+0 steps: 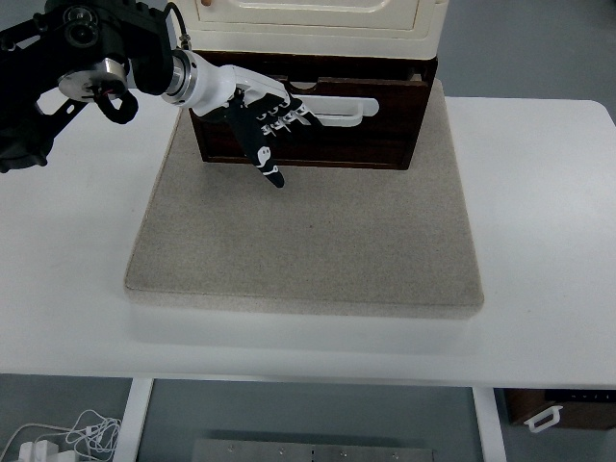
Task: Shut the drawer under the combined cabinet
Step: 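Push the drawer front with the left hand toward the cabinet, then press the left hand on the drawer front until flush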
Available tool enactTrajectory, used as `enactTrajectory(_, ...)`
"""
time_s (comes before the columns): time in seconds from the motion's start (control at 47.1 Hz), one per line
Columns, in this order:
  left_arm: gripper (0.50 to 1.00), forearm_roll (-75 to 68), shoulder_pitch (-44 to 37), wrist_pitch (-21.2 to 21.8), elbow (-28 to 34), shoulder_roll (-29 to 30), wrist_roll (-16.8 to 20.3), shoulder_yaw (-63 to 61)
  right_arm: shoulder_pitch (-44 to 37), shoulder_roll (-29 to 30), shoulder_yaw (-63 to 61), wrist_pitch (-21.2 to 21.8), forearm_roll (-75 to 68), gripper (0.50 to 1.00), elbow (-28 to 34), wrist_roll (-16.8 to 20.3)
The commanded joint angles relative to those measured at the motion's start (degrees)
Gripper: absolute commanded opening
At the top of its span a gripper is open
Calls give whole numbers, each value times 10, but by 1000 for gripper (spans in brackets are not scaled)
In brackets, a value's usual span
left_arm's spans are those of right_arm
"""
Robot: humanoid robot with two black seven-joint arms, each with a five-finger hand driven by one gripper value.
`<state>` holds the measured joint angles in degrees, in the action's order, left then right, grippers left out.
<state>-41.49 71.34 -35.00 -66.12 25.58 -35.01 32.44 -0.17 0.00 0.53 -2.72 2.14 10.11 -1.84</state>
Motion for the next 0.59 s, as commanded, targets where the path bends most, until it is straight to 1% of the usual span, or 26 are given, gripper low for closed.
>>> enactTrajectory(0.0, 1000, 0, 1, 0, 1, 0, 0, 0, 0, 0, 0, 0, 0, 952, 0, 0)
enactTrajectory(0.233, 1000, 0, 4, 0, 13, -1, 0, 0, 0, 0, 0, 0, 1, 952, 0, 0)
enactTrajectory(0.573, 1000, 0, 8, 26, 13, -1, 0, 0, 0, 0, 0, 0, 1, 952, 0, 0)
